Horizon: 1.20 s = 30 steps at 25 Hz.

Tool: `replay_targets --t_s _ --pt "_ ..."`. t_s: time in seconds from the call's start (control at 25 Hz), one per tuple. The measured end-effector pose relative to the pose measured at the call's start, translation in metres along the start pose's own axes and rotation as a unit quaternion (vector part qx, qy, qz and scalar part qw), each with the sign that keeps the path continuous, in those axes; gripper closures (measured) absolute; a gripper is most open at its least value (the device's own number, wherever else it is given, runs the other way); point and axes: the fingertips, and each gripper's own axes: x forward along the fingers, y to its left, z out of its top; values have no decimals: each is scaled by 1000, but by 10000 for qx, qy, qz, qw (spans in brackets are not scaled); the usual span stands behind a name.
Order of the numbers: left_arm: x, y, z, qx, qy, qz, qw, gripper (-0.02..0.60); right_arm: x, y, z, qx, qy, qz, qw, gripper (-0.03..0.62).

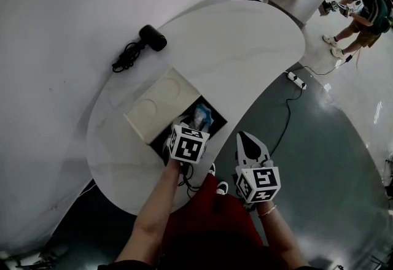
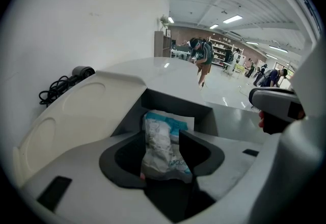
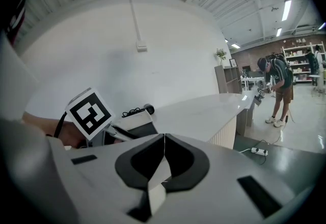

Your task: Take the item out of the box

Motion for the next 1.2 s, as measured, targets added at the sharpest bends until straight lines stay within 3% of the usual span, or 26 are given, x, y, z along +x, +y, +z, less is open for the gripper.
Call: replay_targets --t_s 0.4,0.84,1.0,1.04,1.2 --pt "10 -1 -5 -141 345 -163 9992 382 18 -2 4 -86 67 35 9999 579" --pt "14 -1 -4 -252 450 -281 9983 383 28 0 0 26 209 -40 9998 579" --pt "14 0 -6 -199 501 -254 9982 413 27 0 0 32 220 -82 9997 579" --pt "14 0 -6 -186 499 -234 9983 457 26 -1 0 36 219 -94 9997 579" --pt "14 -3 -6 -13 496 -245 9985 468 24 1 -1 34 218 -120 9997 579"
